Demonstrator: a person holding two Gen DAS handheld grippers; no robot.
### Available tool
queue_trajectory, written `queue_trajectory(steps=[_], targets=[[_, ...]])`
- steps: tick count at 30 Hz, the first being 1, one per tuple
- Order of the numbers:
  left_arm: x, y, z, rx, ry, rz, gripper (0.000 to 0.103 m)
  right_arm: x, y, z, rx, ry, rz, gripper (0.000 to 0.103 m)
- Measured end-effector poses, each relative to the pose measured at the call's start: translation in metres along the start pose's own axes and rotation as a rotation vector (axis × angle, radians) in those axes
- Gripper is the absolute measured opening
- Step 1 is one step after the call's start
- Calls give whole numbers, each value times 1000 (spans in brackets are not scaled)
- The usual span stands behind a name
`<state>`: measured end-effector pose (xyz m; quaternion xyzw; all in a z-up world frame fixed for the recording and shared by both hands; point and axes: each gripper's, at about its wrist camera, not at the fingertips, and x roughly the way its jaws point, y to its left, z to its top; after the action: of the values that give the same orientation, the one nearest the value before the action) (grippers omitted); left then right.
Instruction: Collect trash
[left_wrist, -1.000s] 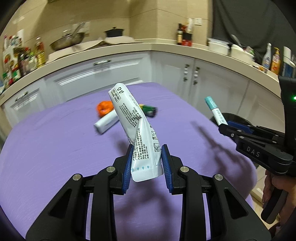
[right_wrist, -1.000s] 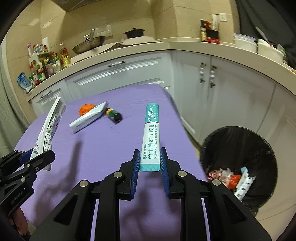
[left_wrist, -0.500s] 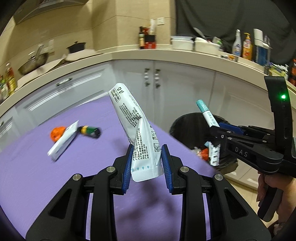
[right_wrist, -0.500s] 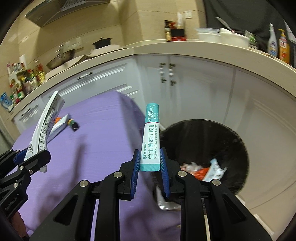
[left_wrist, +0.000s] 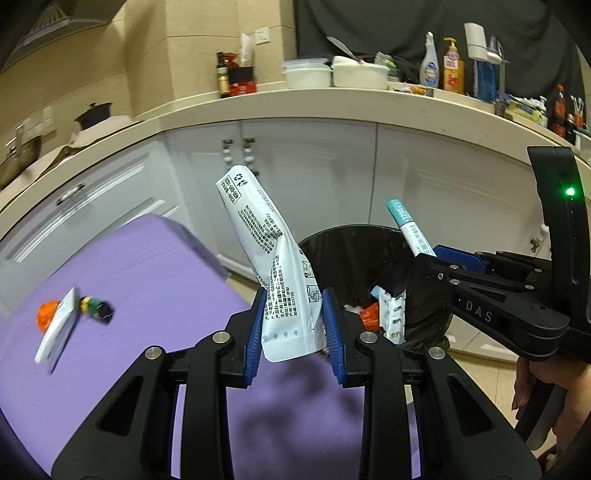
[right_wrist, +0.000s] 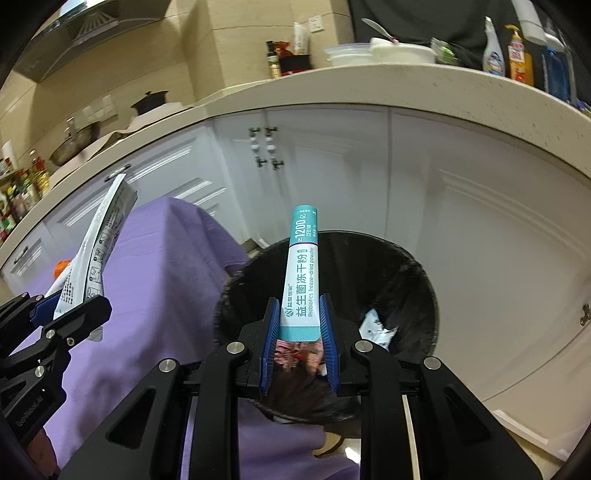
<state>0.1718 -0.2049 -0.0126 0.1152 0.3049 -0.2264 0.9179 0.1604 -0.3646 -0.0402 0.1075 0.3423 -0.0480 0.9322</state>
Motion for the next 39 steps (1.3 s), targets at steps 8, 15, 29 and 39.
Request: queue_trajectory(steps=[8,15,29,39], targets=[[40,-24,10,55,28,-46,31,22,-22,3,27,21,-15,28],[57,-19,11,7,62,-38,59,23,-32,-1,52,16,-35,47],[19,23,5,-80,20,36,60,7,-7,9,15,-23,7,49],[-14,86,-13,-166,-1,164,64,10,59,18,-78,-23,115,52]])
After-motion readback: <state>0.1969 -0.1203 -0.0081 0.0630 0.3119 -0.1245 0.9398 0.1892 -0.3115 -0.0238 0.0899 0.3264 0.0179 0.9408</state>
